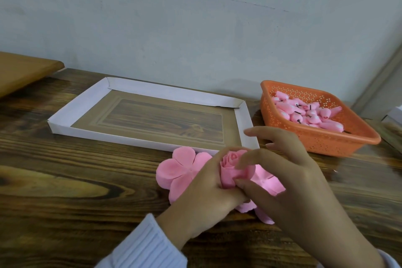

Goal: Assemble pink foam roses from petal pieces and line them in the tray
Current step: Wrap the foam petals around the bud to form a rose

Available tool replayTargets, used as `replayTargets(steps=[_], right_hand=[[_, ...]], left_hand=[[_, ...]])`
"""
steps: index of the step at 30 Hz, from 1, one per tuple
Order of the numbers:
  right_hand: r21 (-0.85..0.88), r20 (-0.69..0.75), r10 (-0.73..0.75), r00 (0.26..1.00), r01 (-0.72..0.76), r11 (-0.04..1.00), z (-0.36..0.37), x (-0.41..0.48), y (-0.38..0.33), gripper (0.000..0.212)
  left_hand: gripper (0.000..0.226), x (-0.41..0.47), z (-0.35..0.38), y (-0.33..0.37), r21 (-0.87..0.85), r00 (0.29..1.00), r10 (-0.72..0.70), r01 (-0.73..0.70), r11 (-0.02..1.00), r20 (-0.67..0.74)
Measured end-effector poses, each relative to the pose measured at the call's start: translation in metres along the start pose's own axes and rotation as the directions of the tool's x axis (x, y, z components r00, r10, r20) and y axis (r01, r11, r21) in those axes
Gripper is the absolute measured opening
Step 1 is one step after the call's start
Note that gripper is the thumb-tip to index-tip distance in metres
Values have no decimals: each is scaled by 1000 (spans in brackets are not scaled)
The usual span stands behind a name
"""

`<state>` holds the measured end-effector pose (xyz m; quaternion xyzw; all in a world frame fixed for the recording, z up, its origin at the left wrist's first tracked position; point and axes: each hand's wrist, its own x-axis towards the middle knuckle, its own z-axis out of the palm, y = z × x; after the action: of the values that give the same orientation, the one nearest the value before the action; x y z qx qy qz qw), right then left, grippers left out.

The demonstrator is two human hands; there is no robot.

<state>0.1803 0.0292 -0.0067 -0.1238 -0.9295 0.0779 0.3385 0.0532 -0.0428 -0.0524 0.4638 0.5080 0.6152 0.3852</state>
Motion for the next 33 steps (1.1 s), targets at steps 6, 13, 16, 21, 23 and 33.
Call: replayTargets(steps=[6,13,16,21,23,33], right_hand=[[-23,75,-20,997,22,1000,0,3,0,8],[135,183,-12,983,-13,991,-1,6,-3,8],[270,227,22,974,-85,959,-7,6,-1,15],[345,255,8,967,-98,933,-13,5,2,13],[362,242,-9,970,-81,929,-13,5,2,22],[338,183,5,983,-68,939,-10,7,-1,8]], left_hand=[[49,0,-1,2,47,1000,1,-1,999,-9],[56,-2,-3,4,31,997,-19,16,999,74],[54,-2,-6,4,-130,990,-21,39,991,140],[64,-1,-9,3,-560,918,22,222,798,395],[61,0,-10,4,-636,902,47,265,725,430],[37,0,-10,7,-727,921,10,301,617,391]])
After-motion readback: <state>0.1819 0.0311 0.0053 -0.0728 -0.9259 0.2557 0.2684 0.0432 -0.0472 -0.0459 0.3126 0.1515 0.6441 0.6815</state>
